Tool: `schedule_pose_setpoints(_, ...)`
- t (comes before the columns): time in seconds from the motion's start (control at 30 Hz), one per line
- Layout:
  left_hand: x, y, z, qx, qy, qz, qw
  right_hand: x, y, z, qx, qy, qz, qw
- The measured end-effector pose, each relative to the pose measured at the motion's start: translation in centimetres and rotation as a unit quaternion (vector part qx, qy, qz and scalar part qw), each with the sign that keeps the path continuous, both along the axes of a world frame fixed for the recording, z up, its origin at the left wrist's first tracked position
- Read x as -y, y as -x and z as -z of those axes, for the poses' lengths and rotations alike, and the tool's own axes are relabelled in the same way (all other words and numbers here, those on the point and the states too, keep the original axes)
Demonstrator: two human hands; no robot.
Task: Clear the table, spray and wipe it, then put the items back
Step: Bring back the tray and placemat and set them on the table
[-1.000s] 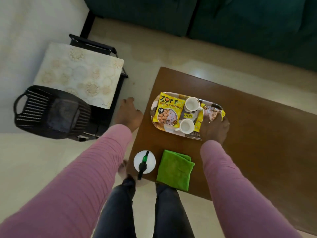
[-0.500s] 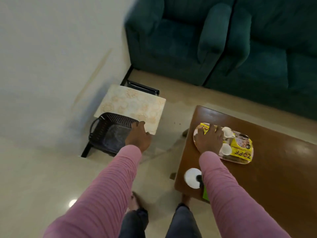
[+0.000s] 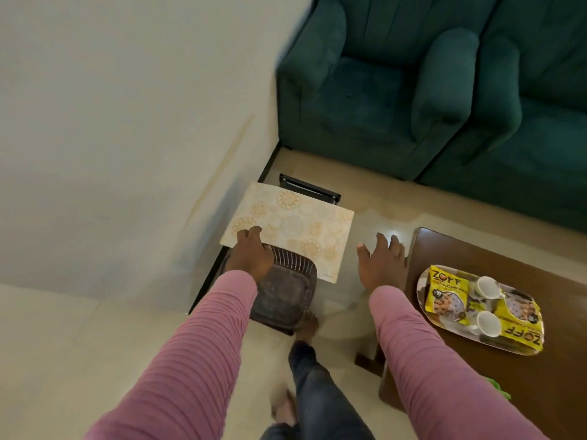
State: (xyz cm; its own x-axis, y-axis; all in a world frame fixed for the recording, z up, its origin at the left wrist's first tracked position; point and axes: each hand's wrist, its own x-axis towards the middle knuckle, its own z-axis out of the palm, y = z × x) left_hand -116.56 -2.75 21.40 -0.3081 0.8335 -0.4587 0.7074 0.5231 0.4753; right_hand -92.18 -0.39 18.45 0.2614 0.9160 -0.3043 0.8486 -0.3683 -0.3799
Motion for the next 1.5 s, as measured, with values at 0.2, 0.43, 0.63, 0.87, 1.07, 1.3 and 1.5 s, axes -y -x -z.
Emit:
schedule_pose_setpoints(0.2,-7.5,3.2,2.5,0.005,0.029,0.020,0.999,-6.7,3.1,2.1,-0.027,0.049,0.005,0.998)
schedule_pose_setpoints(0.43,-15.4,7.3,8.5,-0.012,0.062,0.006,0.998,-13.7,6.7,7.4,-0.029,0.088,-0.039,0.995)
schedule_pose_setpoints(0.63,-21.0,10.0,18.5,-0.022,0.087,0.052,0.995,-17.7,8.3,16.8,-0.041,0.122,0.007,0.992)
schedule_pose_setpoints(0.87,-22.8,15.0,34.2,-0.038,0.118,0.021,0.992,-19.3,7.4,31.6,-0.048,0.161,0.091,0.982)
schedule_pose_setpoints(1.07,-21.8,18.9,39.0,0.020,0.140,-0.136,0.980,-18.2,5.7,35.6,-0.099,0.166,0.235,0.953)
schedule_pose_setpoints(1.3,-21.8,20.1,35.5,0.027,0.076,-0.200,0.976,-18.2,4.9,31.2,-0.017,0.100,0.277,0.956)
schedule_pose_setpoints(1.5,-22.6,20.1,27.6,0.066,0.014,-0.198,0.978,-19.2,4.9,22.8,-0.011,0.007,0.266,0.964)
